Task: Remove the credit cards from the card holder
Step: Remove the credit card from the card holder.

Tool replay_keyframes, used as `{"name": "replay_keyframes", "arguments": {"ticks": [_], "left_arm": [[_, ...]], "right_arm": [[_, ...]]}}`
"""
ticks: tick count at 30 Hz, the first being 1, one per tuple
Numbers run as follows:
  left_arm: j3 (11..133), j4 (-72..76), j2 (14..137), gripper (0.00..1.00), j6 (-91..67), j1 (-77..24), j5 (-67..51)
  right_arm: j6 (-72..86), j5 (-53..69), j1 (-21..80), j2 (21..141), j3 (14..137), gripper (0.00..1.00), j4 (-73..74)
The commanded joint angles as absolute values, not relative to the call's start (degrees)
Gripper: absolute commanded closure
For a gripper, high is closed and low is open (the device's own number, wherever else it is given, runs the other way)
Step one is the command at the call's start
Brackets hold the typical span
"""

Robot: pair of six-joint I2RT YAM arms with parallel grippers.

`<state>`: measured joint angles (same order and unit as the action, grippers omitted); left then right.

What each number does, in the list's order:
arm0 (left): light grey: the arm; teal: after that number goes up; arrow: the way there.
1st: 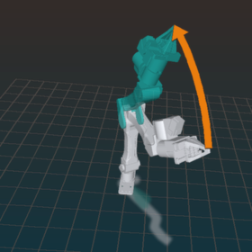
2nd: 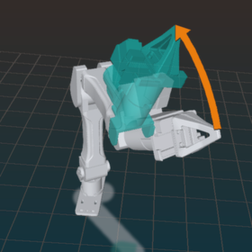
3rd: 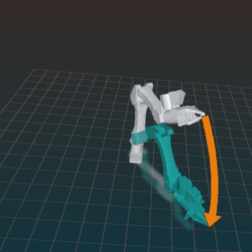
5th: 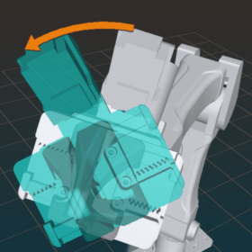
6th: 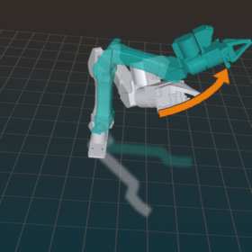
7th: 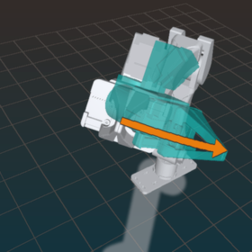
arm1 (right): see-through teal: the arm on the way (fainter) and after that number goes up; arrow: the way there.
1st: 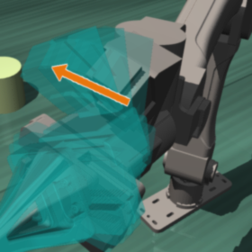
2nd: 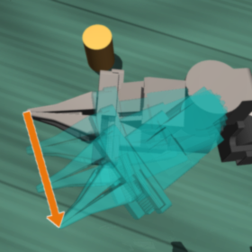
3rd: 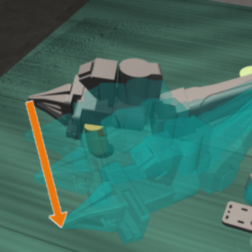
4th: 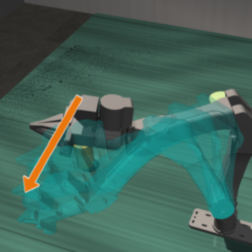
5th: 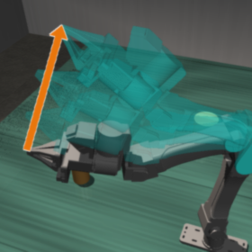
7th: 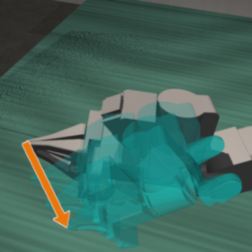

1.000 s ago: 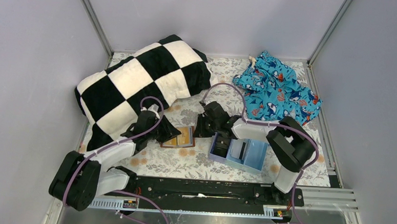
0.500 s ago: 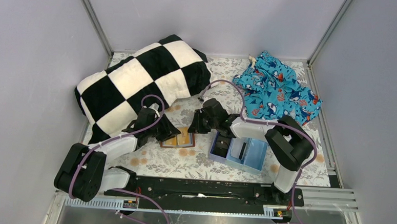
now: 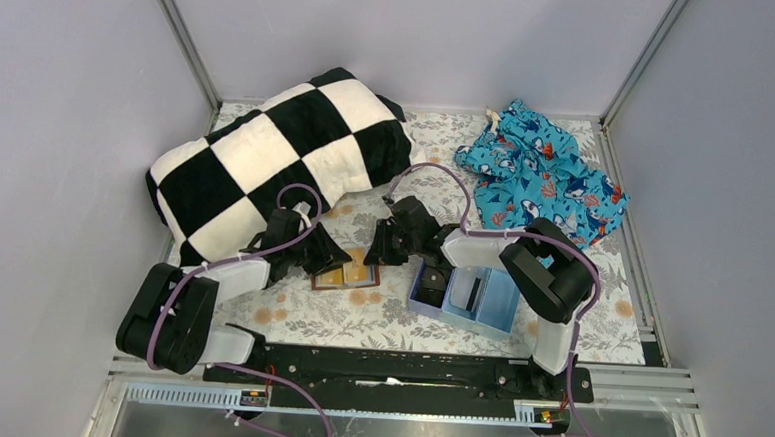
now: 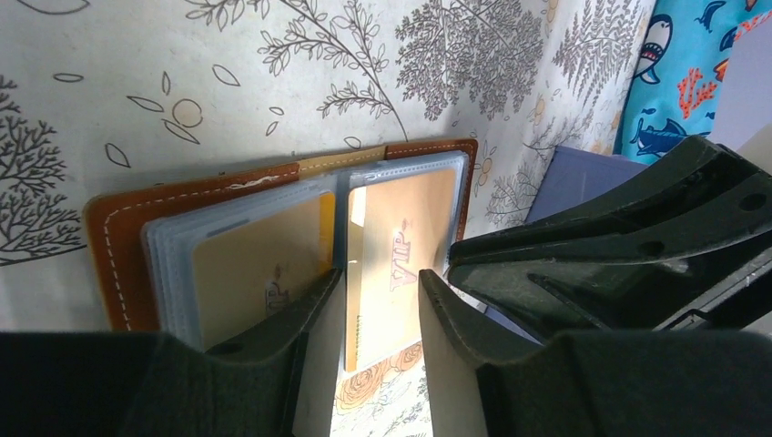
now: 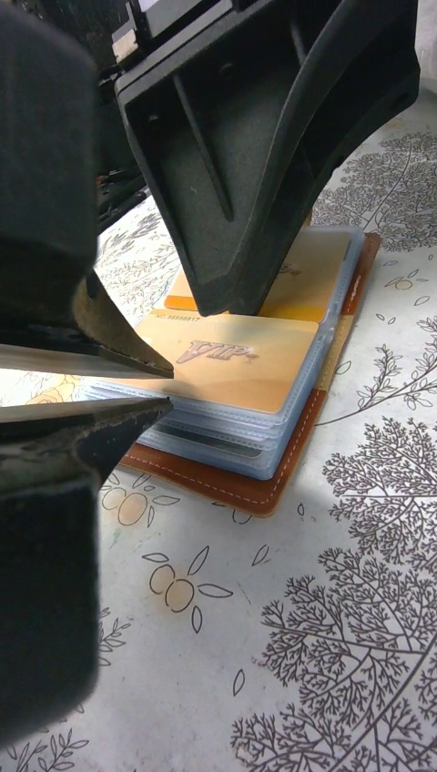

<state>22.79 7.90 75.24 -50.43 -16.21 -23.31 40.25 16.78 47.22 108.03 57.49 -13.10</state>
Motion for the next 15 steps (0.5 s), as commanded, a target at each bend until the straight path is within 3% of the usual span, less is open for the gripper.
{"name": "replay_keyframes", "arguments": {"ticks": [1,15], "left_arm": [[22.08,10.19,76.77,0.60,-48.87,-15.81,-24.70],[21.27,7.54,72.30,0.58,-48.48,-14.25,-25.25]], "right_arm": [[40.81,17.68,46.97,109.46,58.89,0.79,-14.24],[40.23,15.42,46.93,105.44,57.13,0.79,-14.66]]}}
